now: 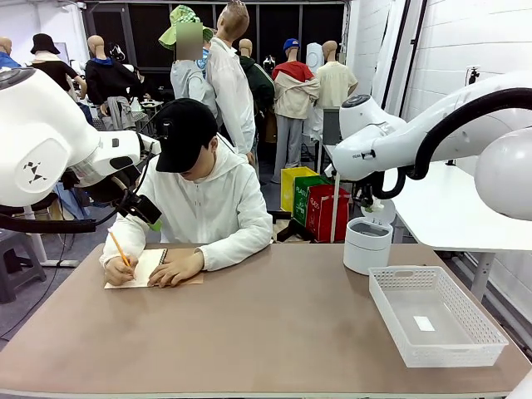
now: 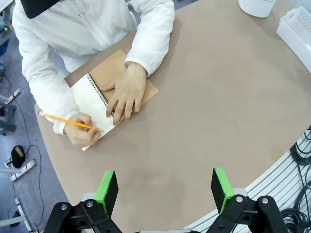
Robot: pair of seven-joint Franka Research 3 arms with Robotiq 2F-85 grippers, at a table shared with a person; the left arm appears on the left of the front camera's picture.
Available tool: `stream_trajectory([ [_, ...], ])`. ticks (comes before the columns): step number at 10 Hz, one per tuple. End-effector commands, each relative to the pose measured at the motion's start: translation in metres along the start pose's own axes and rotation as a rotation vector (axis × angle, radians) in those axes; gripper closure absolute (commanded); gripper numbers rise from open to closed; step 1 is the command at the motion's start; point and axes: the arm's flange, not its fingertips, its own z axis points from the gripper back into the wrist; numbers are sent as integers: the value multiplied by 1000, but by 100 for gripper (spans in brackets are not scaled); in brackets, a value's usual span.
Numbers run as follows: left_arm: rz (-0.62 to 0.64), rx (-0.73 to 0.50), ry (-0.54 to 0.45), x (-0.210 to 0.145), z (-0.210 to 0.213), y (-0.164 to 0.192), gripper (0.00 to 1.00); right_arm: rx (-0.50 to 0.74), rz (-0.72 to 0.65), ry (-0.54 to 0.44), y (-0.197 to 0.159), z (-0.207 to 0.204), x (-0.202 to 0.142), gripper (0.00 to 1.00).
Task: Sort the paper based on its condition.
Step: If a person hands you a paper, place it in the Organizing basket , and if it's crumpled, put it in the Trash can.
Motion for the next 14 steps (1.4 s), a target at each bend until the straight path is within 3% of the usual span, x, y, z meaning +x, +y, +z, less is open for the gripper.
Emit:
stream_trajectory([
  [1,0,-1,0,-1,0,1,0,33,28,-15,-1,-10,7,76],
  [9,0,-1,0,-1,0,1,0,49,13,7,-3,-40,10,76],
  [13,0,-1,0,-1,0,1,0,47,1,-1,-1,-37,15,0],
  [14,0,-1,0,-1,0,1,0,44,-2,1,-1,-38,14,0],
])
